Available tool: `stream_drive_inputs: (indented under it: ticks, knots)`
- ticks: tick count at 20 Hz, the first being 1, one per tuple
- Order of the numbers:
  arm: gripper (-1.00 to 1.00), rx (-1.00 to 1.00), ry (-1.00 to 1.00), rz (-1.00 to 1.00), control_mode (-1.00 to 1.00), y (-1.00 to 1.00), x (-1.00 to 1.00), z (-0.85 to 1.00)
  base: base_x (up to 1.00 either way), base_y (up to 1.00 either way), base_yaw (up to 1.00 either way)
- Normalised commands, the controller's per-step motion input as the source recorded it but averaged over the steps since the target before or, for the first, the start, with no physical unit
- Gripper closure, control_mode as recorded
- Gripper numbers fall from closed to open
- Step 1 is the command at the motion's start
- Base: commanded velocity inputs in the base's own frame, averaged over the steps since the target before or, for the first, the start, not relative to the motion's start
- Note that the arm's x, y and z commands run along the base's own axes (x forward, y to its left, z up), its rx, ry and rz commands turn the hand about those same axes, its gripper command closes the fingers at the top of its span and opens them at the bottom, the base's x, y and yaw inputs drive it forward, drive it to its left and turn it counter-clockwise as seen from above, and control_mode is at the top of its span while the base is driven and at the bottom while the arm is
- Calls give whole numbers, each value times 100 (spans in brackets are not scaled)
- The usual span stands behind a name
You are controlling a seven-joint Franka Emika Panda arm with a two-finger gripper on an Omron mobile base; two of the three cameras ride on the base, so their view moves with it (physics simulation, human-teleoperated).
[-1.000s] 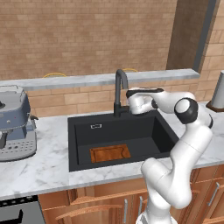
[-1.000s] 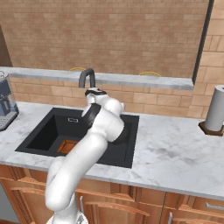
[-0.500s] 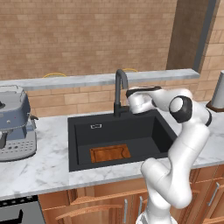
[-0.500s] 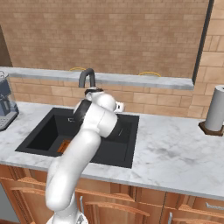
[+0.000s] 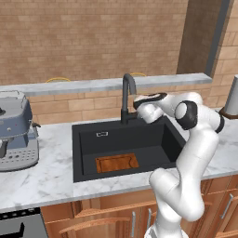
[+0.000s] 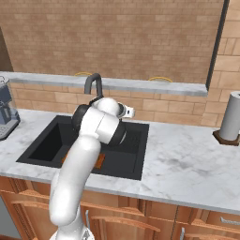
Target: Turn on the sink faucet with hot water and rinse the cutting board for ten seconds, then turn off the faucet. Push the cutting board to reach the water if necessary.
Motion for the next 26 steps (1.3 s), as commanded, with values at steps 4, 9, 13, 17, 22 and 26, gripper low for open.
stream_drive_inputs:
  ticks: [4, 9, 13, 17, 22, 26]
  knots:
    - [-100, 0, 3, 0, -100, -2, 0, 0, 0, 0, 0]
    - [-100, 0, 3, 0, -100, 0, 0, 0, 0, 0, 0]
    - [-100, 0, 0, 0, -100, 0, 0, 0, 0, 0, 0]
    - [-100, 0, 0, 0, -100, 0, 0, 0, 0, 0, 0]
    - [-100, 0, 0, 0, -100, 0, 0, 0, 0, 0, 0]
    - [-100, 0, 0, 0, -100, 0, 0, 0, 0, 0, 0]
